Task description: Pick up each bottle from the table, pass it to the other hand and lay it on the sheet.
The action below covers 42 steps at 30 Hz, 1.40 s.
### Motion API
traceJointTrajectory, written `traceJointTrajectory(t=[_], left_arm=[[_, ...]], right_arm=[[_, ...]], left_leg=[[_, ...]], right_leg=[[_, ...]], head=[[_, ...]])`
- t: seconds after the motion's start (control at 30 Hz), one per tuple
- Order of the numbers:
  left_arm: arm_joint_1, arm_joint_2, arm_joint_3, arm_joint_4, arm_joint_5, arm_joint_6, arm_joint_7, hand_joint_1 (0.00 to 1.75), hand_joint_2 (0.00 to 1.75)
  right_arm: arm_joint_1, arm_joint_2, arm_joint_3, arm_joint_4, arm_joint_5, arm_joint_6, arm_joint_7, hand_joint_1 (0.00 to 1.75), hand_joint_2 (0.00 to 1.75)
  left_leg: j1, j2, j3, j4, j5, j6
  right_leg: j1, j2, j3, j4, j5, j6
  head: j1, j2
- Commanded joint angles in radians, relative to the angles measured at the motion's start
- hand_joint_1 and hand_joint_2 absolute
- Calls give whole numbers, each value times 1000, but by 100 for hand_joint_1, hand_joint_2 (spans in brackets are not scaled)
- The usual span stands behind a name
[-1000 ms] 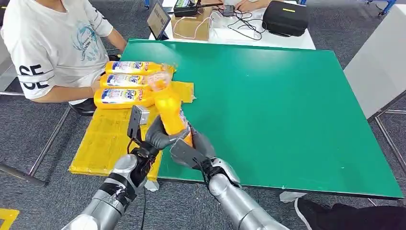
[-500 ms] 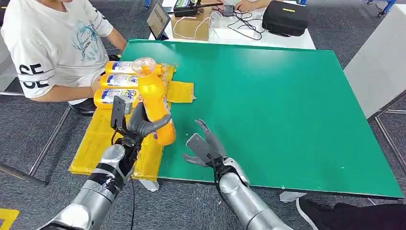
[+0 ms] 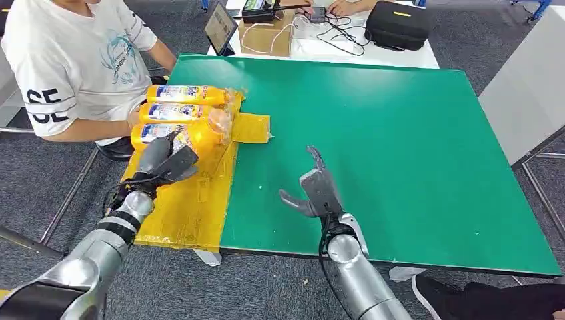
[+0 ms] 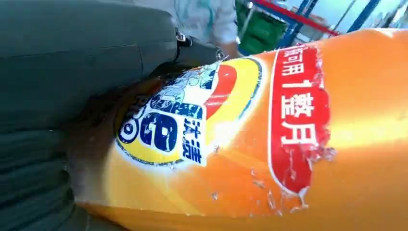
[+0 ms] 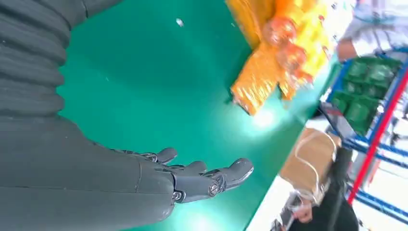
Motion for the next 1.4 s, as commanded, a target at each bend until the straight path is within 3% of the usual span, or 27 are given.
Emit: traceJointTrajectory(t=[0.03,0.17,0.27,0.4,0.47,0.77,0.8,1.4], left_arm=[[-102,109,-159,265,-205,25,24,175,175],[-111,145,-264,311,-347,-91,24,175,175],[-106,156,-259,315,-348,-87,9,175,175],[-126,156,-313,349,-411,-198,19,175,175],[-129,147,-310,353,-414,-204,48,89,175],[-129,139,-306,353,-414,-205,62,89,175],[-133,136,-305,361,-412,-223,65,0,175],[-116,124,-249,354,-393,-196,72,0,175]], right_arm=[[-26,-35,-39,-42,-28,30,-7,0,175],[-56,-43,-6,-4,-38,55,-15,0,175],[-64,-44,-2,3,-44,61,-17,0,175],[-82,-49,23,11,-47,77,-18,0,175],[-91,-48,35,21,-41,80,-13,0,175],[-93,-46,37,25,-40,77,-11,0,175],[-93,-48,40,27,-41,78,-12,0,175],[-122,-53,63,55,-34,86,-2,0,175]], left_leg=[[2,1,4,1,-2,-2],[1,0,2,0,-2,-1],[1,2,2,0,-2,-1],[1,3,5,0,-3,-2],[2,3,6,1,-3,-2],[1,3,6,-1,-1,-1],[2,4,8,0,-3,-2],[1,4,7,-1,-2,-2]], right_leg=[[2,0,4,0,-2,-2],[1,0,2,0,-1,-2],[1,2,2,0,-1,-1],[2,2,5,0,-2,-2],[2,2,6,1,-2,-3],[1,1,5,0,-1,-2],[2,2,7,1,-2,-3],[1,2,7,0,-1,-2]], head=[[0,0],[0,0],[0,0],[0,0],[0,0],[0,0],[0,0],[0,0]])
